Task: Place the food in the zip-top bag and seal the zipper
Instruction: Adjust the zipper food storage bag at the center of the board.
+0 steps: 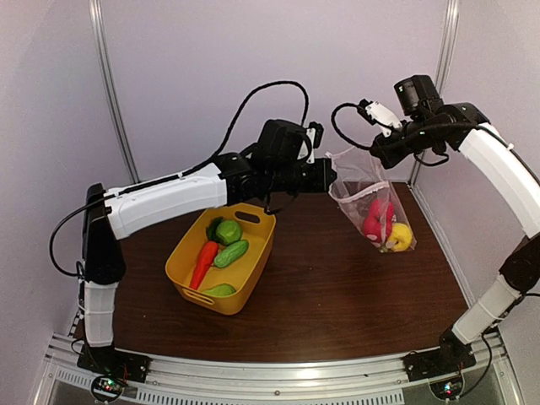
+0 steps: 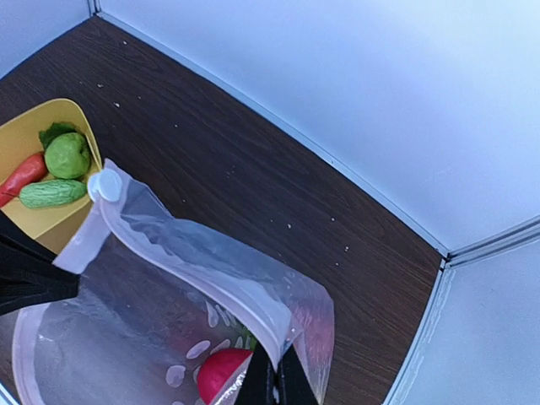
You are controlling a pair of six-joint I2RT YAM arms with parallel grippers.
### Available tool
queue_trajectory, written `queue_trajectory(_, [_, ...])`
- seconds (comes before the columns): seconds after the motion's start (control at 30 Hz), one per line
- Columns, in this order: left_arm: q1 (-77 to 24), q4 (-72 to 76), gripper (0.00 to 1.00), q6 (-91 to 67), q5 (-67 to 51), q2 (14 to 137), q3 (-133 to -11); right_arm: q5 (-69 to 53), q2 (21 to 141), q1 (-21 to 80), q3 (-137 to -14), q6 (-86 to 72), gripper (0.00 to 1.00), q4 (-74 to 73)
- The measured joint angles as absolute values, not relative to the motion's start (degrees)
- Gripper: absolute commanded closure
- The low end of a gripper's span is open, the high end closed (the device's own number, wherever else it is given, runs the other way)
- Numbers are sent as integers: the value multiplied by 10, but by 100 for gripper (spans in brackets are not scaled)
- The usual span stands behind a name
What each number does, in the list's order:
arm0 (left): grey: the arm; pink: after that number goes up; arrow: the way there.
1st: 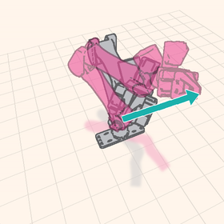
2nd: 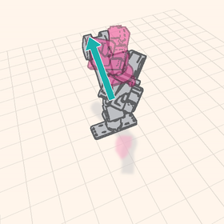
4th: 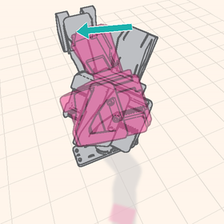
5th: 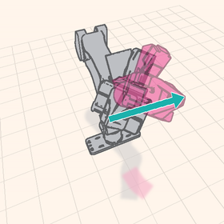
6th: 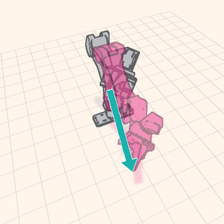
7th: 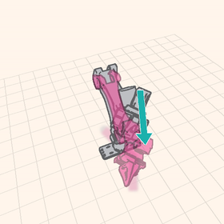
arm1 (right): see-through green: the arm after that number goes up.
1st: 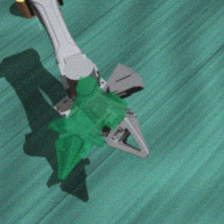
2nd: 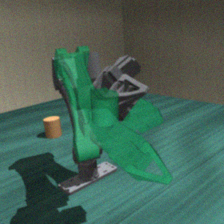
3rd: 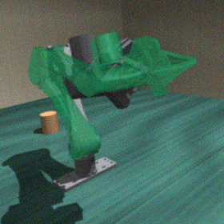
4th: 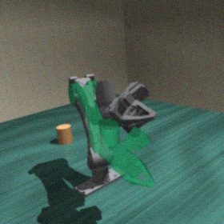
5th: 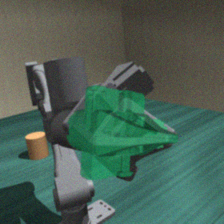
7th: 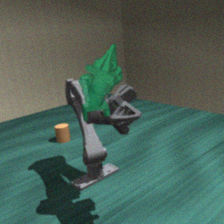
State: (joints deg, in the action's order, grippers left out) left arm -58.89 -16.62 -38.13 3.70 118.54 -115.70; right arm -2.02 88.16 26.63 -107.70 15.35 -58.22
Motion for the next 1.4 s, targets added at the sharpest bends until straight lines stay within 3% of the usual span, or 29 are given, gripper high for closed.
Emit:
queue_trajectory(0.13, [-586, -146, 100, -385, 32, 1200, -1163, 19, 903, 266, -1061, 163, 100, -572])
queue_trajectory(0.3, [-582, -134, 83, -392, 20, 1206, -1159, 35, 914, 265, -1051, 165, 100, -570])
queue_trajectory(0.5, [-574, -102, 83, -398, 2, 1186, -1081, 25, 882, 266, -1014, 161, 100, -547])
queue_trajectory(0.57, [-572, -104, 72, -397, 4, 1182, -1066, 27, 879, 266, -1010, 161, 100, -541])
queue_trajectory(0.67, [-569, -99, 45, -392, -7, 1181, -1064, 46, 879, 266, -1008, 161, 100, -530])
queue_trajectory(0.9, [-562, -55, 20, -357, -71, 1155, -1032, 122, 894, 257, -1009, 171, 100, -498])
queue_trajectory(1.17, [-554, -93, 13, -304, -47, 991, -859, 137, 936, 225, -1013, 172, 100, -477])
queue_trajectory(1.4, [-519, -169, 12, -287, 64, 854, -707, 34, 886, 242, -934, 151, 100, -450])
